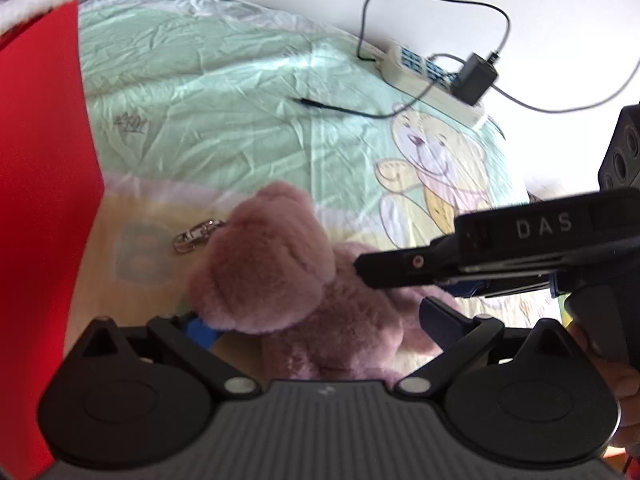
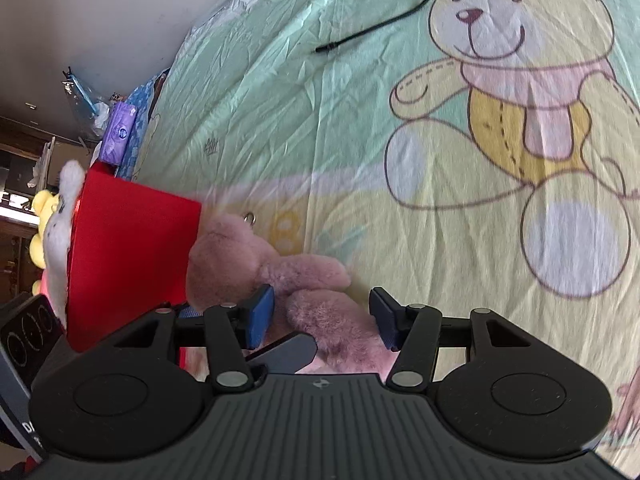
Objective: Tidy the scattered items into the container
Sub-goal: 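Close the right gripper on the pink teddy bear's body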
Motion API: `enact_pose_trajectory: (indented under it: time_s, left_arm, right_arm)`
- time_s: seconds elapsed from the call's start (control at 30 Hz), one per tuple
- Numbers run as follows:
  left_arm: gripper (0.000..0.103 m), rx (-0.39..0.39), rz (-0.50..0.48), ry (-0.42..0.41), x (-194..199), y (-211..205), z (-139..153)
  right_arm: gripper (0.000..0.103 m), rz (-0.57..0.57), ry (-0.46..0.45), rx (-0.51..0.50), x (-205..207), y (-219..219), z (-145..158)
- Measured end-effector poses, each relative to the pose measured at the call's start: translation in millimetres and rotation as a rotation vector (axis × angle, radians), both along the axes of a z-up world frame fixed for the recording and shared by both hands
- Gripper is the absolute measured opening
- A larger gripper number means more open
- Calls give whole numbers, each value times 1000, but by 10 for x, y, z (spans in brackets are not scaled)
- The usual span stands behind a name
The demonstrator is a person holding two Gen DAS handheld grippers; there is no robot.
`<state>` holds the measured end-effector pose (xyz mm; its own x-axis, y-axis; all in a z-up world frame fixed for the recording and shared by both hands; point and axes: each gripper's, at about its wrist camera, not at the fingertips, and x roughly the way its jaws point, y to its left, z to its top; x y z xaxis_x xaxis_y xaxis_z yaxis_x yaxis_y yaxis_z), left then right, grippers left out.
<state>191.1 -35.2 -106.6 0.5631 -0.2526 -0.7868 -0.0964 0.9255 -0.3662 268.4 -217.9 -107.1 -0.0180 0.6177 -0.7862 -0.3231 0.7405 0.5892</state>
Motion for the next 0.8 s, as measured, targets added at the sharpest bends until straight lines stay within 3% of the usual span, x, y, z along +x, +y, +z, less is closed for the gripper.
enact_pose_trajectory:
  time_s: [0.13, 0.4, 0.6, 0.73, 0.8]
  left_arm:
    - [99, 30, -92, 23, -157, -78, 31]
    - [101, 126, -265, -6, -504, -218, 100]
    - [101, 224, -329, -43, -737, -231, 194]
    - [100, 244, -357, -37, -848, -301, 133]
    - [96, 248, -353, -33, -838, -337, 63]
  right_arm:
    - [58, -22, 36, 19, -280, -121, -15]
    - [59, -75, 51, 29, -637, -282, -16]
    - [61, -50, -1, 3, -745, -219, 20]
    - [64, -9, -58, -23, -752, -97, 57]
    - [65, 2, -57, -29, -744, -56, 17]
